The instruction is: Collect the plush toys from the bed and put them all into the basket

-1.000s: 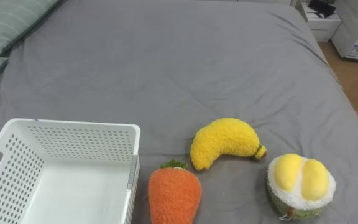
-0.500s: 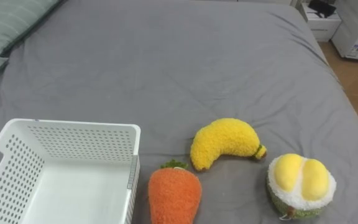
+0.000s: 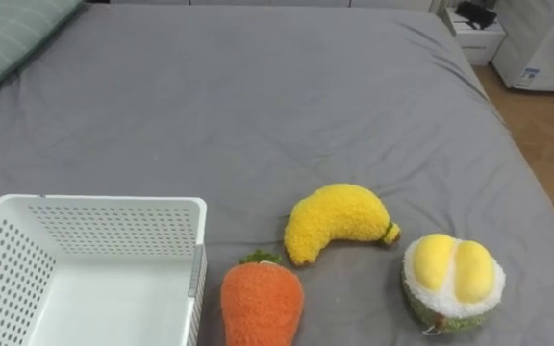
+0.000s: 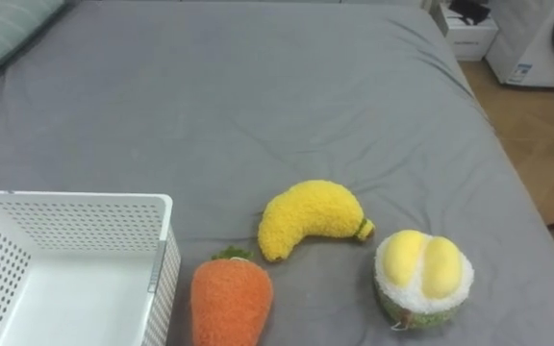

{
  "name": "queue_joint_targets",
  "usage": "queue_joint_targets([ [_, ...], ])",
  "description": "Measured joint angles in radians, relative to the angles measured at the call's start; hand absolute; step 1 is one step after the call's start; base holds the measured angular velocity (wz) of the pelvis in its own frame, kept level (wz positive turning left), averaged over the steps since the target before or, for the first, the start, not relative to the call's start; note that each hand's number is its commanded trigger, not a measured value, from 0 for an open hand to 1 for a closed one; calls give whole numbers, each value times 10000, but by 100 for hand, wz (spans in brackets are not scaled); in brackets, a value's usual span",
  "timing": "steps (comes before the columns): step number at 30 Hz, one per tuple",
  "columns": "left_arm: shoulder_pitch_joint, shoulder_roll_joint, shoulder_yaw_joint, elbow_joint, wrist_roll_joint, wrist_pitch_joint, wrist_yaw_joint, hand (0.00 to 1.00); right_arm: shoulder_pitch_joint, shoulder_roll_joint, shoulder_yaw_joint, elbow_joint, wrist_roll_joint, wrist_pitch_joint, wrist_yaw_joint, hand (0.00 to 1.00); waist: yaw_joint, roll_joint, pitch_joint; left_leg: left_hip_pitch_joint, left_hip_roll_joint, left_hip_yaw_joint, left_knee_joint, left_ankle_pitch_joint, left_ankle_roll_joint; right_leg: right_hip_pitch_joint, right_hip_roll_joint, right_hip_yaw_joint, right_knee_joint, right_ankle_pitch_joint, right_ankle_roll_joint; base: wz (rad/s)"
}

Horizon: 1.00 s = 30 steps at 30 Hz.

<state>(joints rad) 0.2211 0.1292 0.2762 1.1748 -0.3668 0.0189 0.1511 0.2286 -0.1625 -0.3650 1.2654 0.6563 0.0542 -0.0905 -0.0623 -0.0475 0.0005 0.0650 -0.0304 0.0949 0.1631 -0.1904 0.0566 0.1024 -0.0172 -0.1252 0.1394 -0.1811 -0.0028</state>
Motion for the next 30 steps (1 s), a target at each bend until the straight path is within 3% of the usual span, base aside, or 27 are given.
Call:
queue_joint_targets([
  [3,100,142,66,-70,54,22,-86,0,-43,-334,-538,-996,-579,167,-909,0,-10,-67,10,3,5,110,39,-1,3,-46,17,72,45,0,3,-8],
  [6,143,270,-9,-211,70,34,-161,0,-199,-645,-490,-2362,-1051,65,-1740,0,30,-164,2,17,2,139,46,2,9,-133,34,145,128,4,9,-6],
  [12,29,284,-81,-265,131,52,-404,0,-902,-712,-436,-4927,-2946,-6,-2767,0,146,-292,-12,-10,1,148,20,7,16,-191,42,176,135,6,11,-1],
  [15,-10,282,-88,-248,368,49,-534,0,-1421,-782,-88,-5308,-3488,-118,-2884,0,214,-354,-16,-30,2,152,-3,8,14,-197,43,163,136,8,12,0],
  [21,28,274,-322,-383,535,68,-471,0,-1398,-782,991,-7485,-3939,-102,-2880,0,494,-296,-18,-174,5,138,-15,14,17,-314,38,112,148,13,12,1],
  [30,290,241,-441,-713,554,64,-451,0,-1712,-785,1675,-7651,-4382,-108,-2553,0,731,-164,46,-229,-4,19,0,26,36,-158,-6,-156,161,36,45,5],
])
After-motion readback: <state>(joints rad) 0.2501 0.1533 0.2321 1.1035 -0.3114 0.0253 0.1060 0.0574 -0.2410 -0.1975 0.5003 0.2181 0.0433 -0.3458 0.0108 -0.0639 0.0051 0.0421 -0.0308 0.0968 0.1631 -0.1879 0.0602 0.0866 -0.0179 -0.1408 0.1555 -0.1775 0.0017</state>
